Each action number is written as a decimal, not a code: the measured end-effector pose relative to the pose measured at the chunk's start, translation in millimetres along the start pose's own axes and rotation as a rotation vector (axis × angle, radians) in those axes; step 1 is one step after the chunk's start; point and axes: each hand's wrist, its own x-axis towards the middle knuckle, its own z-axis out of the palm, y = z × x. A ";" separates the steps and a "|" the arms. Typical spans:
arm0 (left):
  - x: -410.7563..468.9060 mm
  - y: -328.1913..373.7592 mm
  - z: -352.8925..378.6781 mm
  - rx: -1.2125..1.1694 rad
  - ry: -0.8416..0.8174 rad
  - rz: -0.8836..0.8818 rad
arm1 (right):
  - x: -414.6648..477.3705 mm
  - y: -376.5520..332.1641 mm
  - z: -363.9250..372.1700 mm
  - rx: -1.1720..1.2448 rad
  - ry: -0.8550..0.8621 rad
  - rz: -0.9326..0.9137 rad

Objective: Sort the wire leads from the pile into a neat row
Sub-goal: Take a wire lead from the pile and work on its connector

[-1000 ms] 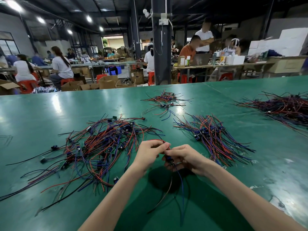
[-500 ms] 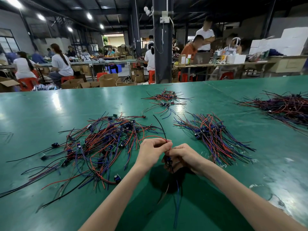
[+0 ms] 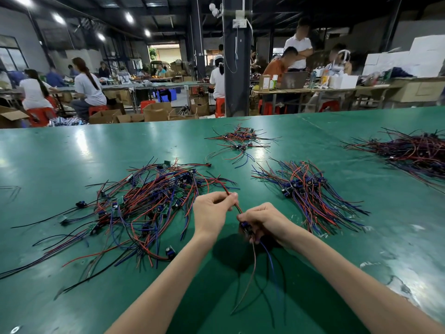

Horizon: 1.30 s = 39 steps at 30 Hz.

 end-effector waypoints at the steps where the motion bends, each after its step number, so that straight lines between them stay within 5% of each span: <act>1: 3.2 -0.4 -2.7 -0.016 0.031 -0.022 | -0.7 -0.1 0.5 -0.021 -0.018 0.006; 12: 24.9 -0.7 -31.1 -0.013 0.230 -0.111 | -2.8 2.1 1.6 -0.004 -0.077 0.003; 24: 27.0 11.8 -32.8 -0.705 0.008 -0.700 | -3.6 1.0 -1.6 -0.112 -0.097 0.027; 32: 28.6 11.0 -37.6 -0.353 0.209 -0.448 | -3.1 3.5 -3.4 -0.144 -0.136 0.014; 39: 37.7 11.6 -61.0 -0.532 0.313 -0.443 | -4.7 3.3 -6.1 -0.125 -0.125 0.020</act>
